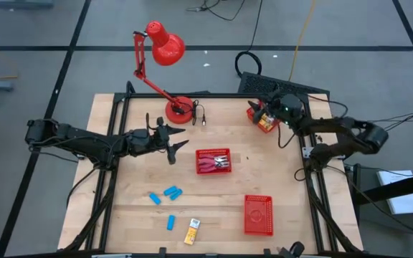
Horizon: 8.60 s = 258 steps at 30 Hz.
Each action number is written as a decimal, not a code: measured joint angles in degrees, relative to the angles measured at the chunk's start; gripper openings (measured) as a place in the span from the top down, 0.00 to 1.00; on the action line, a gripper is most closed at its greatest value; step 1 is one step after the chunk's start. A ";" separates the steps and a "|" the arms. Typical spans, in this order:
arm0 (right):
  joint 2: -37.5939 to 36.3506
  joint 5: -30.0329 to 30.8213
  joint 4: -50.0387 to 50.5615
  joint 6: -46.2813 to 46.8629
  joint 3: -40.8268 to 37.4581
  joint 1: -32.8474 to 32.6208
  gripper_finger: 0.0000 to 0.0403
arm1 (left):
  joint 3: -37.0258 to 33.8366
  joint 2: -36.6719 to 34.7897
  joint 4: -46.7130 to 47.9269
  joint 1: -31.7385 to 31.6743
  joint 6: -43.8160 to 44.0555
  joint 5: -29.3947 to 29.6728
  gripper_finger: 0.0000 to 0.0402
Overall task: Pick & Place School Supplies
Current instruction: Put the yellow crayon box into the top red bin
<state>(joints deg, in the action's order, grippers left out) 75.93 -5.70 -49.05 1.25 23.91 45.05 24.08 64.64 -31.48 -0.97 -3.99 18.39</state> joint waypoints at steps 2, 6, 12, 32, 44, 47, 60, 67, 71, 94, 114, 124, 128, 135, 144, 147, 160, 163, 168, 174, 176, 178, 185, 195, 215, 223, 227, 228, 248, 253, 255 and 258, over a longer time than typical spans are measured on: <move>-1.56 1.45 7.35 -1.10 1.35 0.86 0.55 | 0.00 0.00 -0.01 0.00 -0.01 0.02 0.44; -1.89 1.25 15.03 -4.65 4.13 1.56 0.75 | 0.00 0.00 -0.03 0.00 -0.02 0.05 0.44; -1.91 1.17 17.48 -6.64 7.55 1.04 0.99 | 0.00 0.00 -0.07 0.00 -0.02 0.11 0.44; 9.38 8.50 50.70 -10.28 23.94 1.05 1.00 | 0.00 0.00 -0.37 0.04 -0.37 -0.23 0.44; -5.11 10.59 56.72 -6.26 18.32 -2.04 1.00 | 0.00 0.00 -0.58 0.04 -0.41 -0.26 0.44; -10.70 9.55 53.63 -5.52 14.60 -5.68 1.00 | 0.00 0.00 -0.32 0.19 -0.30 -0.28 0.44; -21.66 13.60 39.03 -0.50 2.38 -45.98 1.00 | 0.27 0.00 14.36 11.75 14.75 4.82 0.44; -18.42 18.18 28.29 -4.06 2.40 -59.30 1.00 | 6.72 2.09 34.14 27.92 38.58 4.64 0.44; -15.55 17.51 24.70 -3.23 2.42 -62.23 0.96 | 12.66 7.75 34.81 36.82 45.94 6.92 0.44; -10.02 22.66 28.54 2.41 2.44 -82.97 0.37 | 55.00 49.87 57.55 41.90 76.29 -3.51 0.44; -10.03 29.94 31.71 1.29 2.49 -92.84 0.37 | 61.00 54.96 65.75 40.08 90.17 -9.86 0.44; -10.03 31.63 32.75 2.47 2.49 -92.79 0.37 | 61.16 58.33 62.52 37.71 87.26 -14.91 0.44; -10.04 31.68 33.02 3.03 2.49 -92.79 0.37 | 61.24 58.80 62.54 37.40 87.08 -15.40 0.44; -10.02 34.45 33.25 4.13 2.49 -92.79 0.37 | 61.12 58.90 62.86 37.54 86.03 -13.96 0.57; -10.02 36.18 33.05 6.91 2.49 -92.79 0.37 | 61.04 59.21 57.49 37.80 78.69 -9.97 0.91; -10.02 36.20 32.73 7.11 2.49 -92.79 0.37 | 61.04 59.08 57.24 37.58 76.15 -9.11 0.91; -10.02 38.84 23.36 5.36 1.56 -87.21 0.37 | 60.66 51.40 73.19 37.27 66.55 12.85 0.91; -10.02 38.28 12.48 2.37 -2.00 -84.16 0.37 | 60.81 48.79 74.35 37.27 62.73 20.42 0.91; -10.00 29.78 -8.31 1.16 -10.30 -76.20 0.37 | 60.38 47.05 73.22 36.31 55.15 32.09 0.91; -10.02 21.09 -20.05 0.92 -14.82 -66.64 0.37 | 55.94 47.11 60.95 32.40 44.55 41.44 0.91; -10.00 18.48 -20.09 0.60 -14.82 -63.95 0.37 | 52.71 46.98 49.98 30.34 37.64 41.58 0.91; -10.00 16.07 -20.20 0.33 -14.82 -61.41 0.37 | 48.70 46.75 35.82 28.05 29.00 38.67 0.91; -10.02 8.52 -22.74 -0.79 -14.82 -55.47 0.37 | 34.37 46.53 -14.30 18.97 6.04 18.95 0.91; -10.00 3.81 -24.32 -0.91 -14.82 -48.73 0.37 | 28.76 46.53 -32.67 7.21 1.19 -7.31 0.91; 0.07 -3.40 -25.30 5.33 -7.49 -39.33 0.37 | 32.96 48.75 -31.56 -3.15 1.48 -27.44 0.91; 2.99 -3.55 -27.40 5.43 -6.01 -38.26 0.50 | 32.96 48.68 -29.66 -3.30 0.86 -27.45 0.91; 2.98 -3.42 -27.49 5.36 -5.82 -38.26 0.66 | 32.94 48.68 -29.33 -3.37 0.82 -27.48 0.91; 2.98 -3.40 -27.50 5.34 -5.82 -38.26 0.71 | 32.94 48.68 -29.29 -3.37 0.88 -27.47 0.91; 2.98 0.62 -25.85 2.22 -5.66 -37.92 0.81 | 32.94 48.68 -28.07 -4.61 1.81 -30.36 0.76; 2.98 1.06 -25.64 1.93 -5.64 -36.58 0.81 | 32.94 48.68 -26.89 -6.37 3.03 -35.07 0.71; 2.98 1.21 -25.62 1.72 -5.64 -35.71 0.82 | 32.94 48.68 -26.43 -7.11 3.24 -36.79 0.69; 2.98 1.70 -25.49 1.08 -5.64 -34.33 0.82 | 32.93 48.29 -25.24 -8.30 3.46 -39.56 0.65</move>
<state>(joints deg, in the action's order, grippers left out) 78.91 -4.00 -74.54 2.33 18.26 10.72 57.00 112.93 -56.73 -9.27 -0.53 -21.16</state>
